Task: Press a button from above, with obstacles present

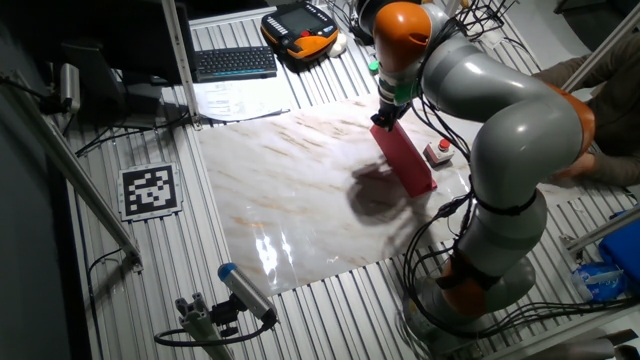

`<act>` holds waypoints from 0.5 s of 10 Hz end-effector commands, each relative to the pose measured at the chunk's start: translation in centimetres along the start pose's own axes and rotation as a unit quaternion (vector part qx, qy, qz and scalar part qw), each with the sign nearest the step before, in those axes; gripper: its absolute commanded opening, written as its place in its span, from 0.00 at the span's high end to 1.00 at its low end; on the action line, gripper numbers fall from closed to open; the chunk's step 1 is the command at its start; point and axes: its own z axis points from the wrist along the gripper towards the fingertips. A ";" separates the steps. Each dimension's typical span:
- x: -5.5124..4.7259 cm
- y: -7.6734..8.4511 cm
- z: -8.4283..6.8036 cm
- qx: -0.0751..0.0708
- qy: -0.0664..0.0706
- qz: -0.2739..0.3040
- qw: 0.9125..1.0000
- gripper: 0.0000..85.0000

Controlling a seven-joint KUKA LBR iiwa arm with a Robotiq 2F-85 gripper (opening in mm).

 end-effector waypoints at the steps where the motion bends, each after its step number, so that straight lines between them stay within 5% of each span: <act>1: 0.0 0.0 0.0 0.000 -0.008 0.003 1.000 1.00; 2: 0.0 0.0 0.0 -0.019 -0.026 0.010 0.999 1.00; 5: 0.0 0.0 0.0 -0.034 -0.030 0.027 0.999 1.00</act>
